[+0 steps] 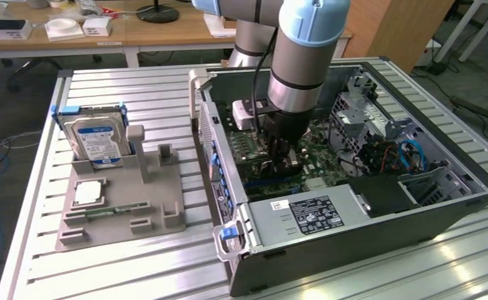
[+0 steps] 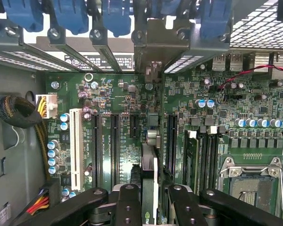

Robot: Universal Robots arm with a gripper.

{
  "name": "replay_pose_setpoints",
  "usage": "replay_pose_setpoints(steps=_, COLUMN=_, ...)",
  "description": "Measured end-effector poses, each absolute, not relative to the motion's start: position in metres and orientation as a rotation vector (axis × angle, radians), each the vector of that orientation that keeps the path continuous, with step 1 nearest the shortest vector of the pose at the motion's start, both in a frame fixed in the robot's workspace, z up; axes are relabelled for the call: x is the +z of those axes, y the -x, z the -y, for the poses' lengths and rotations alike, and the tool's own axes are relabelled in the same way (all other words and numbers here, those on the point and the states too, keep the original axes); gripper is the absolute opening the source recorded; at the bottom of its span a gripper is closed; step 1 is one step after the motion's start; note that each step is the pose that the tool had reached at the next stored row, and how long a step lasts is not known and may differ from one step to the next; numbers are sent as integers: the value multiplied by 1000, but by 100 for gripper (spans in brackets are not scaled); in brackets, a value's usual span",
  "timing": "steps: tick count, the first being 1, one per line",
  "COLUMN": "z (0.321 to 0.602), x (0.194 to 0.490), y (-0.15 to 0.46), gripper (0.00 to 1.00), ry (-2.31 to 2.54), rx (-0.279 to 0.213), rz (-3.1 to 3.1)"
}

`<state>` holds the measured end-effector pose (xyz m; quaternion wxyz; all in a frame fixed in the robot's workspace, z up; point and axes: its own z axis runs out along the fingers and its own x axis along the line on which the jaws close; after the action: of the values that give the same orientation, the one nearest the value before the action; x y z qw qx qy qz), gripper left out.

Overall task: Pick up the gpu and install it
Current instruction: 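Insert the gpu into the slot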

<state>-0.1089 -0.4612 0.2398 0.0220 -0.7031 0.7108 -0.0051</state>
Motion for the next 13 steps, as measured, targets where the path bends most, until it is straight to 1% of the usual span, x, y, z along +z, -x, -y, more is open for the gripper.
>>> replay_pose_setpoints(steps=13, z=461, x=238, y=109, gripper=27, ry=2178, rx=-16, rz=-2202)
